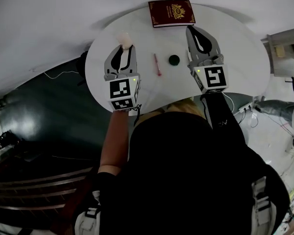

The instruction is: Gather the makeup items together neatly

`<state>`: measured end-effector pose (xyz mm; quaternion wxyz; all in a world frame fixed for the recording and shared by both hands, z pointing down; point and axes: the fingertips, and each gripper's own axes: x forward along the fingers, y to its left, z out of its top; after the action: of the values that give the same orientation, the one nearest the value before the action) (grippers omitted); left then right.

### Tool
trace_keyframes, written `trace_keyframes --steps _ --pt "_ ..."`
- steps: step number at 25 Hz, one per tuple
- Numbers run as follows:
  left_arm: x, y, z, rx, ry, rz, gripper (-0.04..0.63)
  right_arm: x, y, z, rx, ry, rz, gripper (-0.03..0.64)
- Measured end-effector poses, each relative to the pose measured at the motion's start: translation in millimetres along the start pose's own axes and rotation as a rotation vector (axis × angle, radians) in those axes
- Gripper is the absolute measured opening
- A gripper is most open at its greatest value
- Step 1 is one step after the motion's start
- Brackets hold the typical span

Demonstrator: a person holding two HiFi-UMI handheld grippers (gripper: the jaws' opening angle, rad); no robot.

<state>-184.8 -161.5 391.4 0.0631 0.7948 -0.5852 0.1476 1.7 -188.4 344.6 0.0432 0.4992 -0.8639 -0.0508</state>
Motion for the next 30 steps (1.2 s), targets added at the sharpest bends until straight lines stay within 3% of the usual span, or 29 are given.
trace_keyframes --steps 6,14,23,28,30 --pt "15.4 -59.5 16.3 -0.036 -0.002 0.021 0.101 -21.7 -59.6 7.7 -0.008 -0.061 0.042 0.005" --pt "61.5 -183.9 31.3 -0.004 0.005 -0.054 0.103 -76.9 -164.5 -13.3 0.020 -0.054 -0.035 0.005" --pt "94.5 -226.0 27.0 0.025 0.046 -0.071 0.104 -86.2 -201.4 -27.9 0.028 -0.043 -0.015 0.005" --pt "131.9 -277.3 -43.7 0.002 0.264 -0.232 0.109 -86.0 -205.9 -39.6 0.045 -0.020 -0.013 0.005" --pt "145.1 -291.1 -75.3 -0.010 0.347 -0.263 0.110 -85.1 -205.6 -42.3 0.046 -0.017 -0.011 0.005"
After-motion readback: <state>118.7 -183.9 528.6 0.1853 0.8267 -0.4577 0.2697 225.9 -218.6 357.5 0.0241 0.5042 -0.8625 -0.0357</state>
